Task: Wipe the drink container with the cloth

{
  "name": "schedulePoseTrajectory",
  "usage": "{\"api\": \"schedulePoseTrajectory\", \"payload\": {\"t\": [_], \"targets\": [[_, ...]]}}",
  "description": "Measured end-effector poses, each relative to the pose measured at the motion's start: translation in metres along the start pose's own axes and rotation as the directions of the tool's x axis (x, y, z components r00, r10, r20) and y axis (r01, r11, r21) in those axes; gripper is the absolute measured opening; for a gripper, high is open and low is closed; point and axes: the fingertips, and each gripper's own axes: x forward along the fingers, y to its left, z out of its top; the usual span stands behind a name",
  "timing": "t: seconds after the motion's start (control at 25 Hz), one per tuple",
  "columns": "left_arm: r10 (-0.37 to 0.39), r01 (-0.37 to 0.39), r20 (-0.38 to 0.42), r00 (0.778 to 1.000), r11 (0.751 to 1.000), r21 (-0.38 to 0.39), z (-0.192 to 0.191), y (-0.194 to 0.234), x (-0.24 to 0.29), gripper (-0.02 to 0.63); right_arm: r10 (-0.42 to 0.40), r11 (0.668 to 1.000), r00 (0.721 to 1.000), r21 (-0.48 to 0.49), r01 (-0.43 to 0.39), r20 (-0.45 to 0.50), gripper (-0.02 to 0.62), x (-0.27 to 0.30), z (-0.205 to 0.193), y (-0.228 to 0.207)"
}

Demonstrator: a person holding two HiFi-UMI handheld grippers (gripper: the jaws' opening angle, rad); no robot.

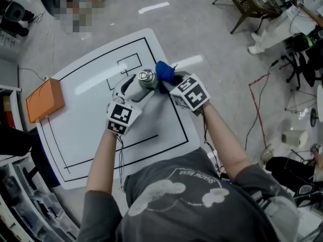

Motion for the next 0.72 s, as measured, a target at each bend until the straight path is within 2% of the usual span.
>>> {"api": "schedulePoseTrajectory", "payload": {"t": [0.08,0.2,0.28,0.4,0.48,0.72], "targets": [[0.089,-0.086,0.035,0.995,0.993,-0.079,0.0,-0.002,-0.009,0.324,-0.015,1.0,1.0,0.001,0.015,0.017,0.044,-0.013,0.003,-0.005],[0.2,-0.197,0.012,0.98,0.971,-0.135,-0.006,-0.008,-0.01,0.327,-0.033,0.999,0.998,0.002,0.033,0.047,0.044,-0.03,0.006,-0.014],[0.295,-0.292,-0.009,0.955,0.94,-0.176,-0.007,-0.005,-0.007,0.331,-0.042,0.999,0.997,0.007,0.041,0.063,0.044,-0.037,0.008,-0.019],[0.413,-0.402,-0.011,0.911,0.879,-0.255,-0.005,-0.002,-0.003,0.347,-0.039,0.999,0.996,0.004,0.038,0.083,0.044,-0.044,0.01,-0.019],[0.452,-0.439,-0.02,0.892,0.853,-0.281,-0.003,-0.002,0.002,0.36,-0.026,0.999,0.995,-0.016,0.028,0.098,0.044,-0.048,0.013,-0.017],[0.503,-0.507,-0.091,0.86,0.818,-0.271,-0.01,0.004,0.019,0.36,0.022,0.993,0.995,-0.121,-0.009,0.099,0.044,-0.059,0.026,-0.01]]}}
